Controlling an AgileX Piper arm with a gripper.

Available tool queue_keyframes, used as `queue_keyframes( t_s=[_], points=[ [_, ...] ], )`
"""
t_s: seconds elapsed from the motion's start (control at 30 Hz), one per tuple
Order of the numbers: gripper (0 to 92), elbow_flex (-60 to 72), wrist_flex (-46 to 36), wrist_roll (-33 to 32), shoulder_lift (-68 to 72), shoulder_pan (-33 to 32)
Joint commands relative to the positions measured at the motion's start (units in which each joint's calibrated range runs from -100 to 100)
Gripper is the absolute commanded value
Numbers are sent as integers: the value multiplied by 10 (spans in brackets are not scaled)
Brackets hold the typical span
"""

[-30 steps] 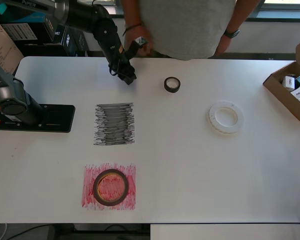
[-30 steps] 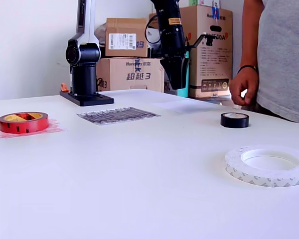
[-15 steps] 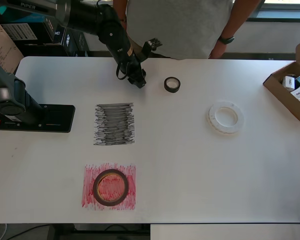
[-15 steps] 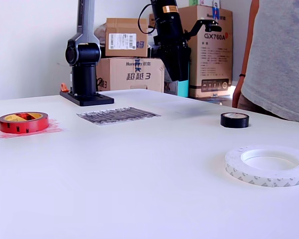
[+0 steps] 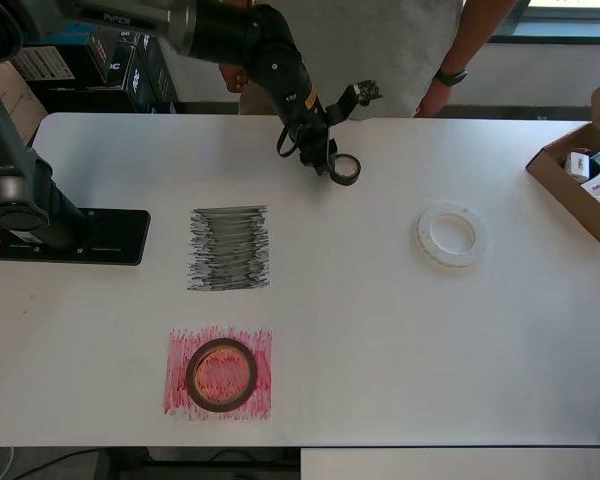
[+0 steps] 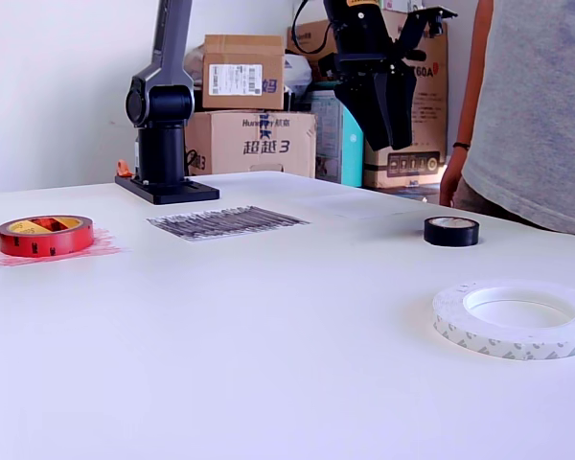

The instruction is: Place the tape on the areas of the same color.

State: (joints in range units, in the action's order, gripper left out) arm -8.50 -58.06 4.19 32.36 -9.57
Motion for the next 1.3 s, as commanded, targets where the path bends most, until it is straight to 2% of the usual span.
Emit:
queue_keyframes(
  t_s=[0.0, 0.67, 1.27],
  points=[
    [455, 31, 0, -35, 37, 6],
    [455, 64, 9, -198, 121, -1],
    [455, 111, 9, -201, 159, 3]
  ],
)
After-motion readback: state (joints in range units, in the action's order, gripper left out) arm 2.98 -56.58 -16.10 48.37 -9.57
